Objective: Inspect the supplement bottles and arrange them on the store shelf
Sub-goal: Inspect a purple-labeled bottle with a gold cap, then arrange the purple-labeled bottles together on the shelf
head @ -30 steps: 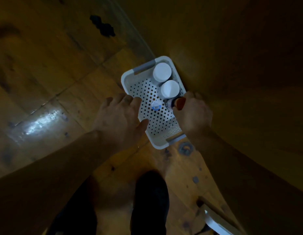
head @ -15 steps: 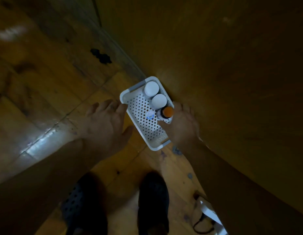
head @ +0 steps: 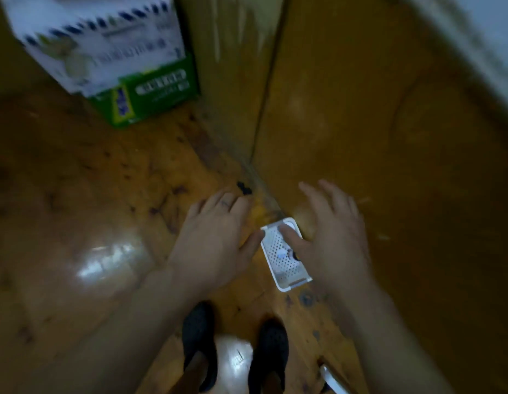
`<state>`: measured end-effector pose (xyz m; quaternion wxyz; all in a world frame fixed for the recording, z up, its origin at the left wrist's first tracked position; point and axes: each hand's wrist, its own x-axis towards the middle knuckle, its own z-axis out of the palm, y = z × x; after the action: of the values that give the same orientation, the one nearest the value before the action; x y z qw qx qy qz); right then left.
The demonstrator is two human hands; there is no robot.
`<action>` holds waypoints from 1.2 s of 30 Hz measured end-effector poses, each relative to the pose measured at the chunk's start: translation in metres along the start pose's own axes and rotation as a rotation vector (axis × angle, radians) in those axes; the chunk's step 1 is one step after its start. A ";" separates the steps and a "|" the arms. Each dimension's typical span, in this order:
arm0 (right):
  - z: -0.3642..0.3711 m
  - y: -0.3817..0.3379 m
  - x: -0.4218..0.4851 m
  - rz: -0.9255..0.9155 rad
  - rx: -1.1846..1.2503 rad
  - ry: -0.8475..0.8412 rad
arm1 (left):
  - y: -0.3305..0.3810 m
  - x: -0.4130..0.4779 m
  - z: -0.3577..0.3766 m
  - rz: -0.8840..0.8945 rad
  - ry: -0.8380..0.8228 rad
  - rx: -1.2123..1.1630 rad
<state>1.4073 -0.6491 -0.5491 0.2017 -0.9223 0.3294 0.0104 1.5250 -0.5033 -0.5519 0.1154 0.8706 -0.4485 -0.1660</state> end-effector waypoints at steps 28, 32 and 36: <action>-0.248 -0.331 -0.267 -1.197 0.221 -0.160 | 0.128 -0.463 -0.293 -1.091 0.708 0.146; -0.245 -0.359 -0.337 -1.381 0.196 -0.207 | 0.161 -0.545 -0.277 -1.284 0.794 0.130; -0.227 -0.380 -0.414 -1.524 0.180 -0.273 | 0.191 -0.627 -0.252 -1.453 0.893 0.100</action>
<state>1.2897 -0.2182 -0.1387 0.2660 -0.8649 -0.4234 -0.0442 1.1422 -0.0853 -0.1377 0.1075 0.9300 0.3019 0.1798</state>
